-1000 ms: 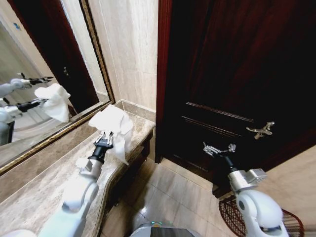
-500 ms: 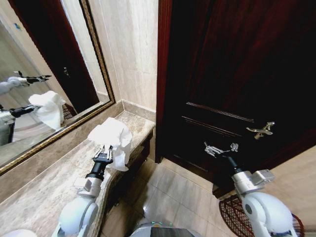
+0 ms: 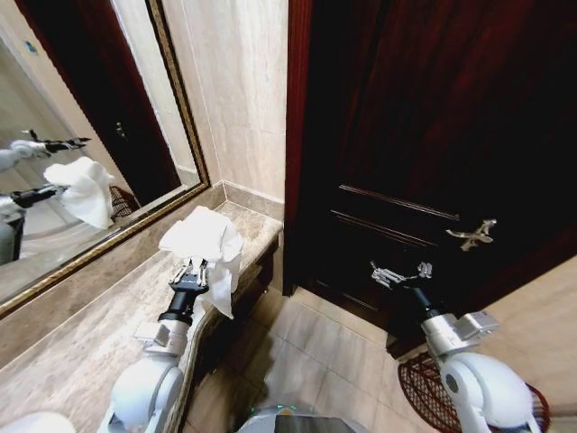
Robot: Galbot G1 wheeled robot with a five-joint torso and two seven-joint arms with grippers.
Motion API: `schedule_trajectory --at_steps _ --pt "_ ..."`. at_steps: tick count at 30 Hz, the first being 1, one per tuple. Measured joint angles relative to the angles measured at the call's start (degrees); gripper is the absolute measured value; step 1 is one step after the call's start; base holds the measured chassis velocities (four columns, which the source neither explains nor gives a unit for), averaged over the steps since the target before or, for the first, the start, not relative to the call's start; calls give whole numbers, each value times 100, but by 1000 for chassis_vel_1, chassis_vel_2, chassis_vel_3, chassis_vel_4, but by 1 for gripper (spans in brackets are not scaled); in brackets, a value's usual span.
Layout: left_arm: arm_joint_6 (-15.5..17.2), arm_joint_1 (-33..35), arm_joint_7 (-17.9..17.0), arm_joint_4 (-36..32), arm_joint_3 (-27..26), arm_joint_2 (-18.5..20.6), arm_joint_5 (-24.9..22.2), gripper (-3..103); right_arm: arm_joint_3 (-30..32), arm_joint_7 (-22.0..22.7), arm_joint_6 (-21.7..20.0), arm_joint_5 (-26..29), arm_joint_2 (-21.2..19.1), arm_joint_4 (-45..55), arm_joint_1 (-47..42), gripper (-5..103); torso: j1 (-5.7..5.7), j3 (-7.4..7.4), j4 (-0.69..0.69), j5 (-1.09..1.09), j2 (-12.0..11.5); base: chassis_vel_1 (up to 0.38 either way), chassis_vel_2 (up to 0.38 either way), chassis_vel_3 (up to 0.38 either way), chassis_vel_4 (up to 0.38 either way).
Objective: Discard the used towel into the hamper.
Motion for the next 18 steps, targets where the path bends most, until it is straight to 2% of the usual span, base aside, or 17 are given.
schedule_trajectory --at_steps 18 --pt "-151 114 -5 -97 26 -141 104 12 -22 -60 26 -44 94 19 -35 100 2 0 1 -1 0 56 -58 -62 59"
